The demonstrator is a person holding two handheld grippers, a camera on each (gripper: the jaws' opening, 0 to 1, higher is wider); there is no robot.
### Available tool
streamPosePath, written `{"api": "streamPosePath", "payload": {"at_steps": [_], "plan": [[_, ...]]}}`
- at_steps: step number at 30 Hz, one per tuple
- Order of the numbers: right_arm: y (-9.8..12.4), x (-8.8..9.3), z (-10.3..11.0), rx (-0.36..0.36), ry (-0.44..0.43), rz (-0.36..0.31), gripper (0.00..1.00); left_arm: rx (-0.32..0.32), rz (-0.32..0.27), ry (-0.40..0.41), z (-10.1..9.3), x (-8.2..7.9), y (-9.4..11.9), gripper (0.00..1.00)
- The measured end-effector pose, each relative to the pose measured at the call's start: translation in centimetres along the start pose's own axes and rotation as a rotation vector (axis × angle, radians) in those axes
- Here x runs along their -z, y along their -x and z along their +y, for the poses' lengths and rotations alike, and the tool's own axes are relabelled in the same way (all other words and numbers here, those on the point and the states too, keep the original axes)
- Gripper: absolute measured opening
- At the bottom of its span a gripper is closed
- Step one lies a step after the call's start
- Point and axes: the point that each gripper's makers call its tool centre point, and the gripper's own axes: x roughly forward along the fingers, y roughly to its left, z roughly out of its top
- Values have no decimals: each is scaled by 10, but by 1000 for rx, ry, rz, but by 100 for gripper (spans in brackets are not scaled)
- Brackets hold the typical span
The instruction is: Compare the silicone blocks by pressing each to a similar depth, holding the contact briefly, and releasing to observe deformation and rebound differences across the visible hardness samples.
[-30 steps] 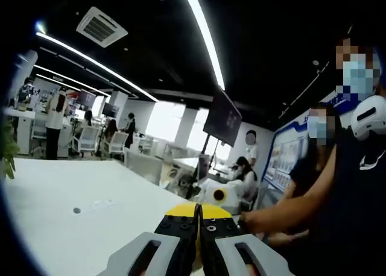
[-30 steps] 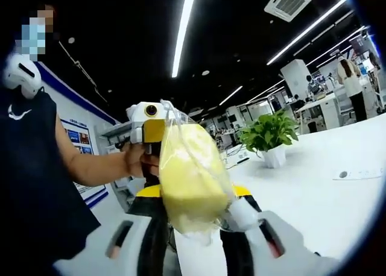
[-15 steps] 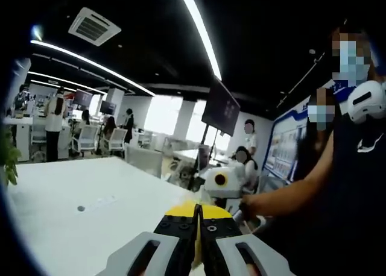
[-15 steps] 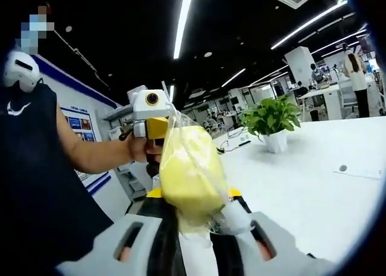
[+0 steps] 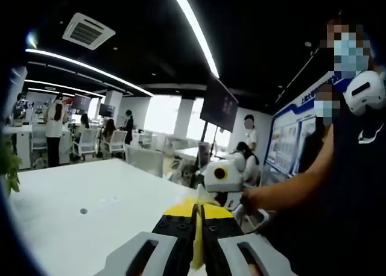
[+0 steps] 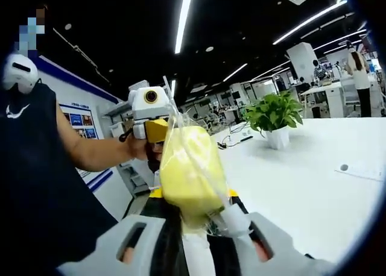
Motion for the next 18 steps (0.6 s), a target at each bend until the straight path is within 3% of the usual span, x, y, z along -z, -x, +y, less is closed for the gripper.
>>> {"api": "streamPosePath", "payload": {"at_steps": [7, 18], "plan": [[1, 7, 3, -14, -12, 39, 10, -4, 40, -12, -4, 7, -1, 1], [3, 14, 3, -35, -43, 29, 13, -17, 63, -10, -4, 13, -2, 0]]}}
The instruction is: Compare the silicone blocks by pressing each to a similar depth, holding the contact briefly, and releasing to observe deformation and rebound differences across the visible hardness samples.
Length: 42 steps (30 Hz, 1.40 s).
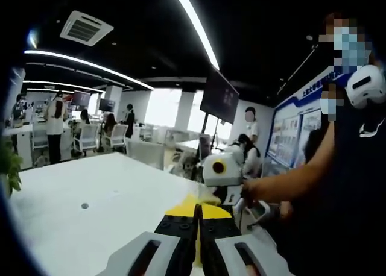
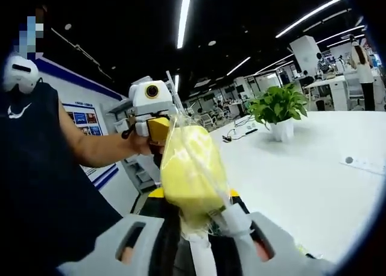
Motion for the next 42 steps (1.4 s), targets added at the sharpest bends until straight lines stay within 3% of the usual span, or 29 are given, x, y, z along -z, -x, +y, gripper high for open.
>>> {"api": "streamPosePath", "payload": {"at_steps": [6, 14, 17, 25, 26, 40, 42], "plan": [[2, -5, -3, 32, 44, -15, 10, -5, -25, 24, 2, -3, -3, 0], [3, -9, -1, 34, 38, -7, 6, -2, -46, 16, 1, -7, -3, 0], [4, -9, 0, 31, 35, 3, 6, 17, -41, 98, -2, -5, -2, 0], [7, -8, 4, 7, 10, 6, 9, 15, -46, 32, -4, -7, -6, 0], [7, -8, -3, 36, 25, 5, 9, -8, -35, -2, -1, -5, -7, 0], [5, -5, -1, 33, 44, 30, 6, -11, -62, 17, -2, -1, -4, 0], [6, -2, 1, 25, 12, 41, 6, -15, -63, 18, -1, 1, -4, 0]]}}
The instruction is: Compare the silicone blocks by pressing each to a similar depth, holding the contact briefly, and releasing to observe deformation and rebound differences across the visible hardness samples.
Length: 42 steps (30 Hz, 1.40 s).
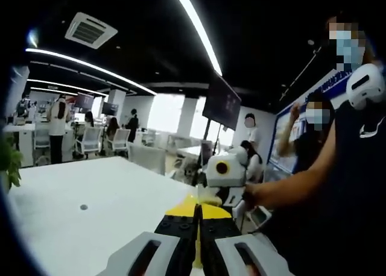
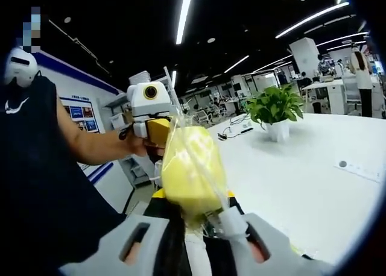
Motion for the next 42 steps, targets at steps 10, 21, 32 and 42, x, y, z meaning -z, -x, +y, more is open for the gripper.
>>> {"api": "streamPosePath", "payload": {"at_steps": [10, 21, 32, 42], "plan": [[-4, -4, -2, 18, -11, -36, 8, -30, -20, 33, 3, -4, 3, 0], [-4, -8, -6, 37, 35, -51, 13, -57, -16, 38, 9, -7, 6, 0], [-5, -15, -4, 23, 42, -43, 10, -17, -44, 89, 8, -12, 9, 0], [-3, -13, -5, 21, 40, -42, 11, -47, -43, 73, 10, -11, 4, 0]]}}
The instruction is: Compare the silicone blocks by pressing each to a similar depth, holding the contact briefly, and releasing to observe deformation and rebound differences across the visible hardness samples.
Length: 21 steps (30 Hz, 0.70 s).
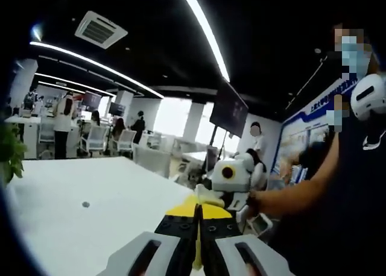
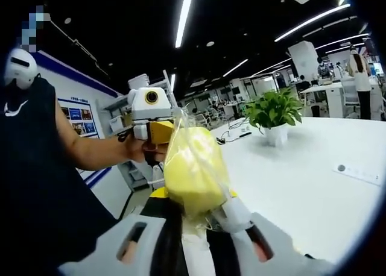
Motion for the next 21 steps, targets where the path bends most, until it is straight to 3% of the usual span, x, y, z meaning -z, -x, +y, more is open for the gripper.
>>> {"api": "streamPosePath", "payload": {"at_steps": [5, 8, 10, 11, 13, 15, 20, 21], "plan": [[-1, -1, 1, 5, -10, -12, 12, -13, 8, 24, 2, -1, -1, 0], [1, -1, 0, 21, 46, -5, 9, -10, 15, 14, -1, -1, -1, 0], [2, 1, 6, -16, 10, 11, 6, -4, 22, 8, -4, 0, -2, 0], [2, 1, 8, -29, -9, 12, 6, 4, 21, 3, -5, 0, -1, 0], [3, -1, 3, -2, 61, 11, 5, 5, 12, -16, -7, -1, -1, 0], [3, -2, 5, -4, 39, 10, 5, 2, -3, -59, -8, -2, -1, 0], [0, -3, 10, -29, 25, -7, 10, -14, 0, -19, -7, -4, 3, 0], [-1, -7, 5, -2, 69, -31, 11, -17, -10, -12, -7, -7, 4, 0]]}}
